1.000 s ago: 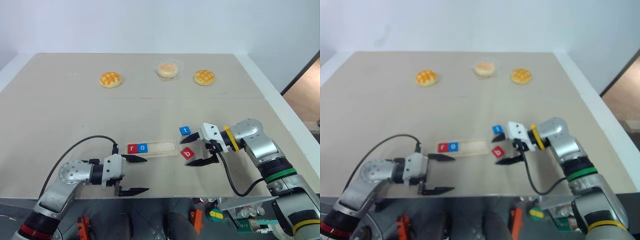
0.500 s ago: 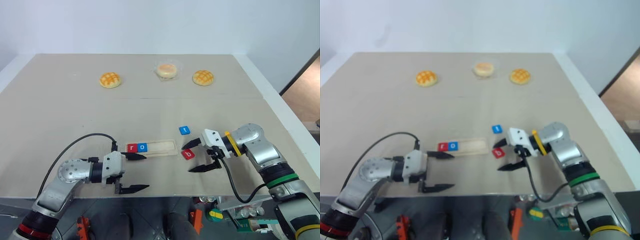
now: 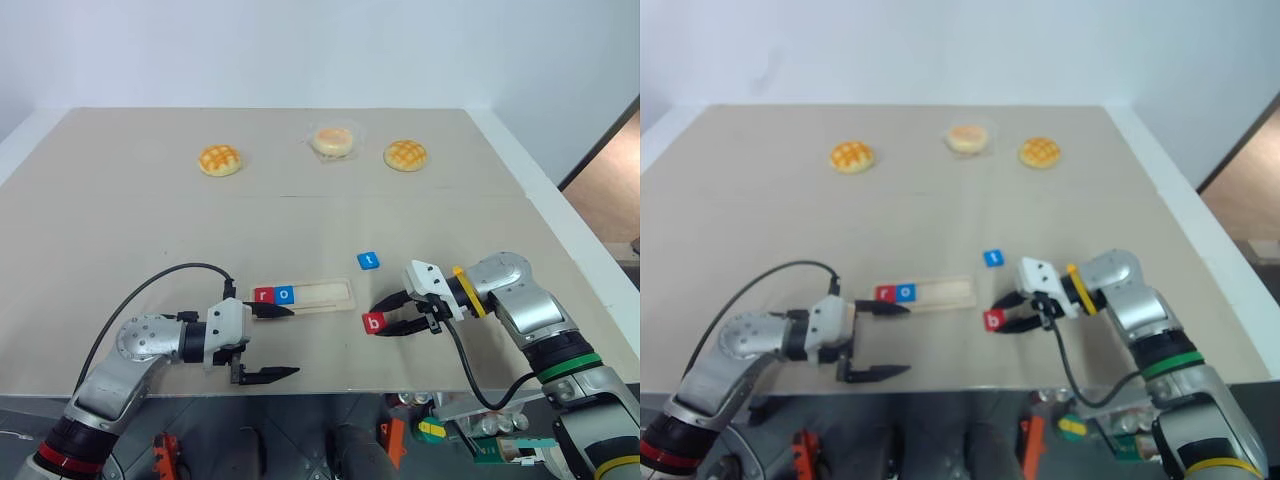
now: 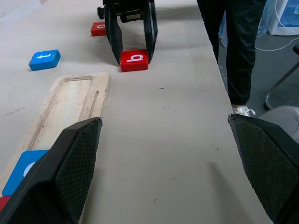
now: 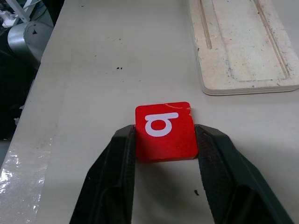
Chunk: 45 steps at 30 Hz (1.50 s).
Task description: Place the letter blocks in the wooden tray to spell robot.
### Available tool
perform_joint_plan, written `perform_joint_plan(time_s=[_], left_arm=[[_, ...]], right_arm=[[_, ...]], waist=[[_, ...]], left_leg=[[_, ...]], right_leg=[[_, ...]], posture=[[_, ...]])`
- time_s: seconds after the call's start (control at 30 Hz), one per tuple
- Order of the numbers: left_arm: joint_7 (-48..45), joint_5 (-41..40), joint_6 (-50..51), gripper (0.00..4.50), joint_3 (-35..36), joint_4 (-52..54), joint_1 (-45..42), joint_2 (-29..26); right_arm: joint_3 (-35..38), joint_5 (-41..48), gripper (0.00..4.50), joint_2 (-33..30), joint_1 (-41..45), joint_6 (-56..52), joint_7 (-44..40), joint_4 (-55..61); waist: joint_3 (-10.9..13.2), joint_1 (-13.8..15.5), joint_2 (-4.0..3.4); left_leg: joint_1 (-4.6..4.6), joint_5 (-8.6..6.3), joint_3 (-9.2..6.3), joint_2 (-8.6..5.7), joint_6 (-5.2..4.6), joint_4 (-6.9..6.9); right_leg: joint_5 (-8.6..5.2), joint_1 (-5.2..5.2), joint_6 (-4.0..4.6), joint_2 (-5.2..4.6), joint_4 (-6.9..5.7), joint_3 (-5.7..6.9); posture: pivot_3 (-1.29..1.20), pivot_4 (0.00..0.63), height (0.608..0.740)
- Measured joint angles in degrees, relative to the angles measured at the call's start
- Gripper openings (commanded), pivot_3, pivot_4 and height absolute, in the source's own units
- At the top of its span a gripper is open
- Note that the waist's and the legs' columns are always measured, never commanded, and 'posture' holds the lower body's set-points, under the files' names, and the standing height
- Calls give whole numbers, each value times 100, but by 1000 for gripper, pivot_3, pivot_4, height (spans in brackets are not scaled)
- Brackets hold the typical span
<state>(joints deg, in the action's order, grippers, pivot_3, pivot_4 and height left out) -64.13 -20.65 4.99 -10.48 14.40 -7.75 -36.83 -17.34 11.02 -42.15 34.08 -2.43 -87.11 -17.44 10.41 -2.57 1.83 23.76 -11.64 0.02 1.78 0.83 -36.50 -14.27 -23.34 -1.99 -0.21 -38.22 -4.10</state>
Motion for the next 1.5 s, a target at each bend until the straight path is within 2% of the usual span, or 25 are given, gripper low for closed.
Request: perform_joint_plan(time_s=[0.3,0.43,0.5,0.6,0.73,0.87,1.5], left_arm=[[140,-70,183,4500,32,19,4,18],[635,-151,472,4500,322,31,30,217],[1127,-329,827,4500,662,89,147,359],[1329,-381,972,4500,718,133,205,448],[1467,-427,1054,4500,840,177,297,465],[1483,-445,1055,4500,911,193,350,454],[1632,-437,1055,4500,929,314,461,455]], right_arm=[[214,144,1826,-25,-171,-433,142,183],[508,554,1826,15,-45,-1535,545,767],[627,860,1826,302,362,-2676,1123,1641],[434,845,1826,606,503,-2991,1425,1935],[-184,339,1826,1136,845,-2842,1777,1812],[-467,-13,1826,1363,1048,-2610,1888,1272],[-724,-642,1826,1781,1199,-1930,1760,263]], waist=[[0,1,0],[1,-13,-1],[0,-6,-2],[0,-12,-2],[0,-15,-2],[0,18,-2],[0,-3,-1]], left_leg=[[1,0,-2,0,0,-4],[-2,1,-1,6,2,-7],[-3,4,-11,12,5,-6],[0,4,-11,11,7,-6],[-1,6,-9,13,9,-6],[5,10,-11,1,16,-7],[3,9,-9,3,16,-4]], right_leg=[[1,0,-1,-1,-3,-1],[3,-3,-7,4,-8,-2],[3,-1,-6,19,-9,3],[2,-3,-7,19,-10,2],[3,-5,-6,21,-10,3],[18,-4,17,4,-9,7],[22,-6,21,7,-8,7]], posture=[[0,150,740],[0,150,740],[0,150,740],[0,150,740],[0,150,740],[0,150,740],[0,150,740]])
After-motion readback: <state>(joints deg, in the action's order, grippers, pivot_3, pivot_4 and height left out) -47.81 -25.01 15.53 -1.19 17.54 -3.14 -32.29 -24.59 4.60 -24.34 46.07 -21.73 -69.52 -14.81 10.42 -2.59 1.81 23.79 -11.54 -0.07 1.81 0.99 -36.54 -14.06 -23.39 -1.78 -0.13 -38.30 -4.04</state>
